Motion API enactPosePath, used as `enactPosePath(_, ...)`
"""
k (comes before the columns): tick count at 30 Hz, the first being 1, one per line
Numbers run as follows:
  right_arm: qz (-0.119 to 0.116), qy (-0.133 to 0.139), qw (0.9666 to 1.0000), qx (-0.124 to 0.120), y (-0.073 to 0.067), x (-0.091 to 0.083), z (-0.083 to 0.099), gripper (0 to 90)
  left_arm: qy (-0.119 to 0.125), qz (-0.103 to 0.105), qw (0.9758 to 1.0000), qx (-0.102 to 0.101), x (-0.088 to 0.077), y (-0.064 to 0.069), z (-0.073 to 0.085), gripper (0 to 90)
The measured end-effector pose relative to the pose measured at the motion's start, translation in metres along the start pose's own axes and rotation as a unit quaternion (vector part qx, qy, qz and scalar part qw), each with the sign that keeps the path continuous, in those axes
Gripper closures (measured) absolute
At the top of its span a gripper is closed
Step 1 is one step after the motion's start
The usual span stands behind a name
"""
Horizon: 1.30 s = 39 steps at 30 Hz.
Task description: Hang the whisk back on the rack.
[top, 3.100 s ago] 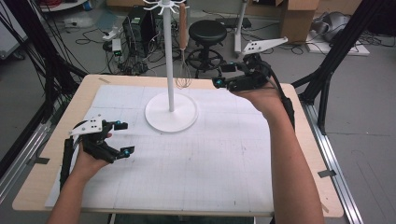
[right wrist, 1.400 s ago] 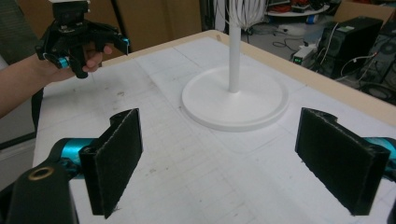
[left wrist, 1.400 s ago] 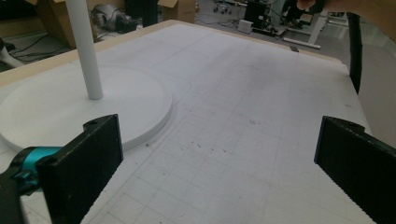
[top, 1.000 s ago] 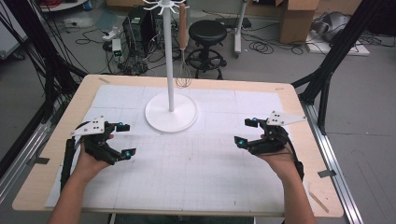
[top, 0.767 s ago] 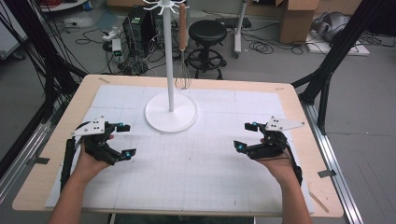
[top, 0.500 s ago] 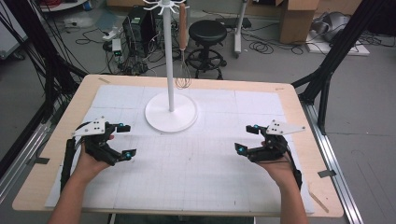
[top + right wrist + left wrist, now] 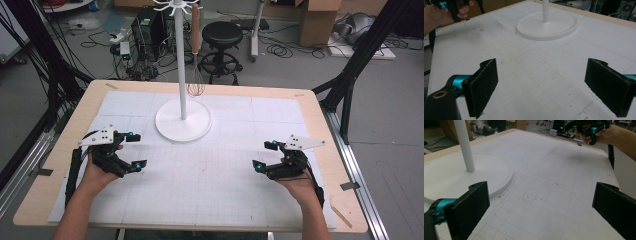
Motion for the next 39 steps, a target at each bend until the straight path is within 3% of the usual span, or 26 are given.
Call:
enactPosePath(8, 0.002, 0.008, 1.0000, 0.004, 0.0021, -0.0036, 0.0011, 11.0, -0.002, 0.003, 1.0000, -0.001, 0.0002, 0.0011, 0.0004, 1.7)
enactPosePath(39, -0.002, -0.003, 1.0000, -0.001, 0.0003, 0.0015, 0.0034, 11.0, -0.009, 0.004, 1.0000, -0.001, 0.0008, 0.0021, 0.0021, 1.7)
Point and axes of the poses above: each handheld gripper's, and its own axes: x roughly forward along the jaws, z roughly out of its underside, y roughly to its right, the point moved 6 cm from there along x, roughly forward along the jaws, and after that the axes turned 10 degrees about y, right-handed, at the moved point
